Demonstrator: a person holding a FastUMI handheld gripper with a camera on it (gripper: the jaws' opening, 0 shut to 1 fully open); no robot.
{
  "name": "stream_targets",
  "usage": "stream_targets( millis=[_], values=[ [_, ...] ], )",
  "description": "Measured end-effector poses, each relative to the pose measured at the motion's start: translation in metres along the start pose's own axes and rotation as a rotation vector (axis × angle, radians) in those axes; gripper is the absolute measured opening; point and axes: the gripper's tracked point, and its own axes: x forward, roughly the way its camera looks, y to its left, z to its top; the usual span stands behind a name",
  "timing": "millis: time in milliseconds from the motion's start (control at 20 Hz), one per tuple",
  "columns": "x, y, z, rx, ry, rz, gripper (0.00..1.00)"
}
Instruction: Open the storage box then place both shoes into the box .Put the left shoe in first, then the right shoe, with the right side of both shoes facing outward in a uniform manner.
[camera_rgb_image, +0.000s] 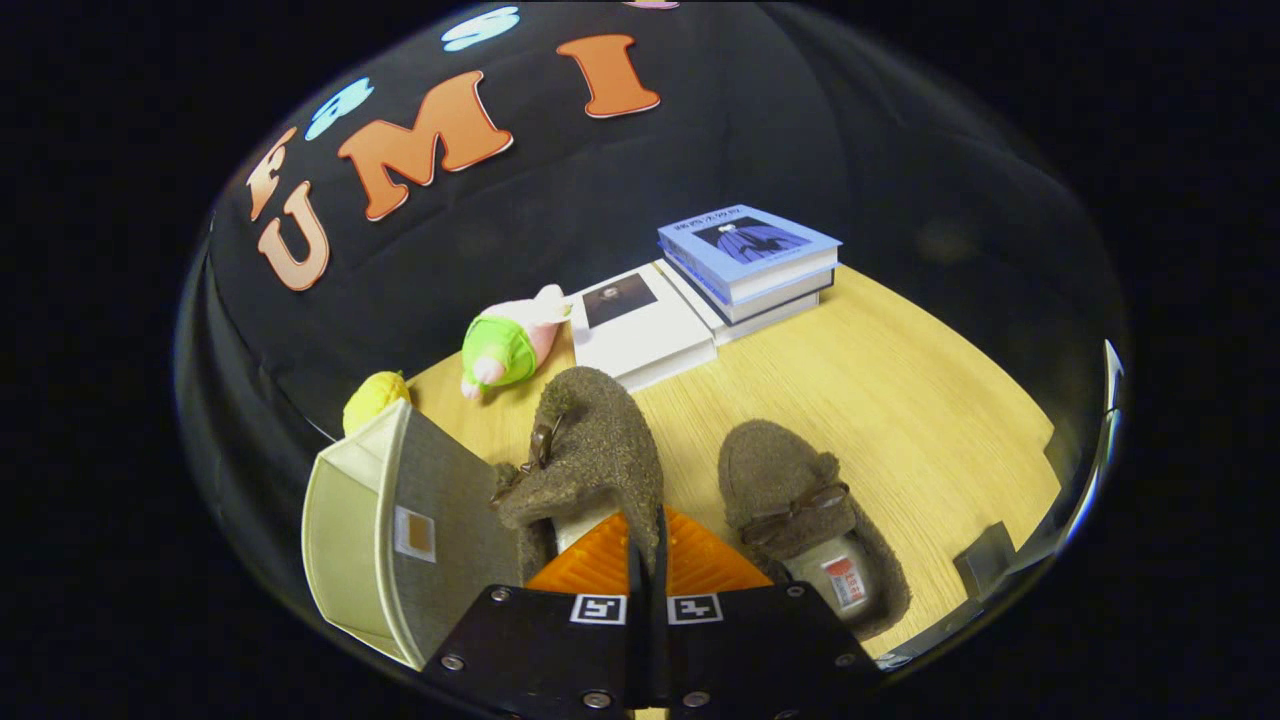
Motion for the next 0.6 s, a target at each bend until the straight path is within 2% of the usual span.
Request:
stream_targets(
  millis=[350, 600],
  values=[
    [-0.047, 0.046, 0.067, 0.038, -0.104, 0.083, 0.01],
    [-0.069, 0.098, 0.081, 0.053, -0.115, 0.18, 0.01]
  ],
)
